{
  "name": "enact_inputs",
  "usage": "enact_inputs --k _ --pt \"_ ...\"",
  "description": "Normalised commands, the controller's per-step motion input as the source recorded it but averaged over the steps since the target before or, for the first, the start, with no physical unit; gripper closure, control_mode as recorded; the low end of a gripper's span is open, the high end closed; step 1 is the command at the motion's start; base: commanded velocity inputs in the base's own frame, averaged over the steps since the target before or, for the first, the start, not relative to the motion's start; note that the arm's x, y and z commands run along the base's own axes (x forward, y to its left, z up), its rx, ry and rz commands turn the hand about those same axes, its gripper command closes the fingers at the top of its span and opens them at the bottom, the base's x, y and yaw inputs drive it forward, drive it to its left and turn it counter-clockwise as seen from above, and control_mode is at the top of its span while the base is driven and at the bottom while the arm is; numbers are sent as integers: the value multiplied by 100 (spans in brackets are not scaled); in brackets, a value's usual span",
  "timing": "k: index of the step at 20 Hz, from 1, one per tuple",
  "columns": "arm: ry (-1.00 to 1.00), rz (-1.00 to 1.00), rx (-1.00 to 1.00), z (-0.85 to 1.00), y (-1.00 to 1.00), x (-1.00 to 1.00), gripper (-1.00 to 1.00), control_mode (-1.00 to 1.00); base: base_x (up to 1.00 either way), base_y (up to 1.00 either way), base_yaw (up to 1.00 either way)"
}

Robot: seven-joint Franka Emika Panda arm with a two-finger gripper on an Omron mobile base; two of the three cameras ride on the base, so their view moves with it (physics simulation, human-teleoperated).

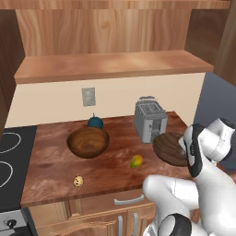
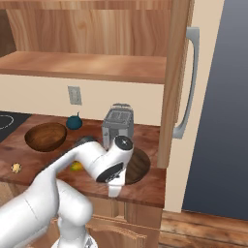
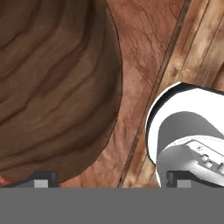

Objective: Pick both bowls and place them on the counter. Then place the cookie dough ball in one bowl and place the mango in the other bowl.

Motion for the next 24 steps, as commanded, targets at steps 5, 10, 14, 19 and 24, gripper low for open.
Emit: enact_inputs --k 5,10,14,19,24 --pt "-11 16 -23 25 78 -12 -100 -100 0 0 0" --pt "-23 16 -18 17 79 -3 -100 -100 0 0 0" --pt "-30 13 -9 13 68 11 -100 -100 0 0 0" --pt "-15 12 -1 20 50 17 -100 -100 0 0 0" --pt "-3 11 -7 -17 48 -5 -100 -100 0 0 0"
